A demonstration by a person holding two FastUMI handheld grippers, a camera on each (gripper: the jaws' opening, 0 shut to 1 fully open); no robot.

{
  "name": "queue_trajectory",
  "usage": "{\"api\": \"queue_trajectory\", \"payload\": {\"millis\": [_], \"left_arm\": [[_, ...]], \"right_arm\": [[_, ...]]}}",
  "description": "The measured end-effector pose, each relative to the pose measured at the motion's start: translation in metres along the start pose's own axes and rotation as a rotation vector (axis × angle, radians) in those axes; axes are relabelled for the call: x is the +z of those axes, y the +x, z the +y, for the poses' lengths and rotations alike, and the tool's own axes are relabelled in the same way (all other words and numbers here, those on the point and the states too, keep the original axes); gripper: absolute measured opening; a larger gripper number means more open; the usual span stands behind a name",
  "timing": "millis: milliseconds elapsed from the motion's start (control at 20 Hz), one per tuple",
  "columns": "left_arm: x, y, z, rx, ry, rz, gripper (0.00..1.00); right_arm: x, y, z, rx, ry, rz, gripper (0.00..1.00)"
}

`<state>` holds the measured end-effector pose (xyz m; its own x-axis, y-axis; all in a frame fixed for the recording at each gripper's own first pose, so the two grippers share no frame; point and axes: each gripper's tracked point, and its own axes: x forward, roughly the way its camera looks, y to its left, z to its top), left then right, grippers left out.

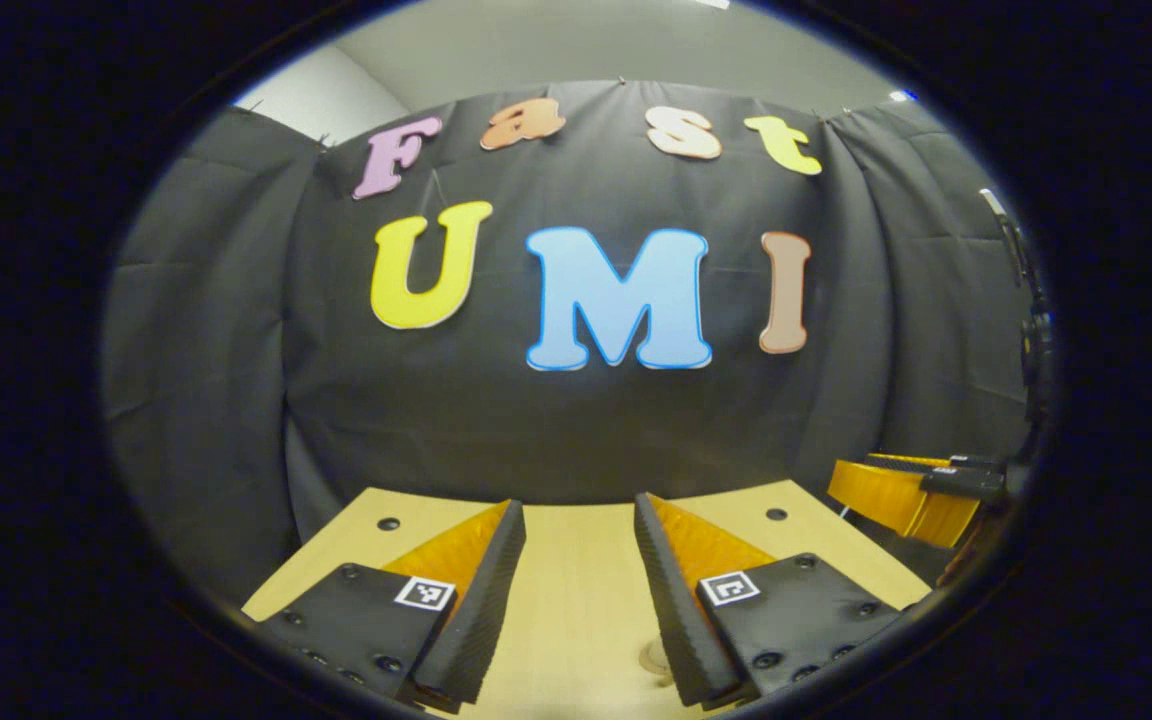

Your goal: Put the toothbrush and toothpaste on the desktop into the cup, then pick up the cup and place it on the coaster on the desktop.

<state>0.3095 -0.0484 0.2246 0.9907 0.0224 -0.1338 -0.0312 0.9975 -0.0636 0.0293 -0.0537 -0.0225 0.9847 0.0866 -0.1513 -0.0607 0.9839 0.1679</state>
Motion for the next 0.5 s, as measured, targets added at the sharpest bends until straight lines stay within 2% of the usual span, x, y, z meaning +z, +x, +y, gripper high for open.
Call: {"api": "queue_trajectory", "payload": {"millis": [200,300,350,500], "left_arm": [[0.039,-0.001,0.019,0.011,0.014,-0.1,0.74],[0.044,-0.002,0.024,0.011,0.028,-0.108,0.74],[0.044,-0.004,0.024,0.008,0.032,-0.111,0.74],[0.041,-0.001,0.027,-0.008,0.03,-0.105,0.73]], "right_arm": [[0.017,0.0,0.009,-0.015,-0.058,-0.055,0.54],[0.021,-0.001,0.012,-0.03,-0.067,-0.069,0.54],[0.022,-0.001,0.013,-0.041,-0.069,-0.077,0.5],[0.025,0.0,0.011,-0.077,-0.086,-0.095,0.5]]}}
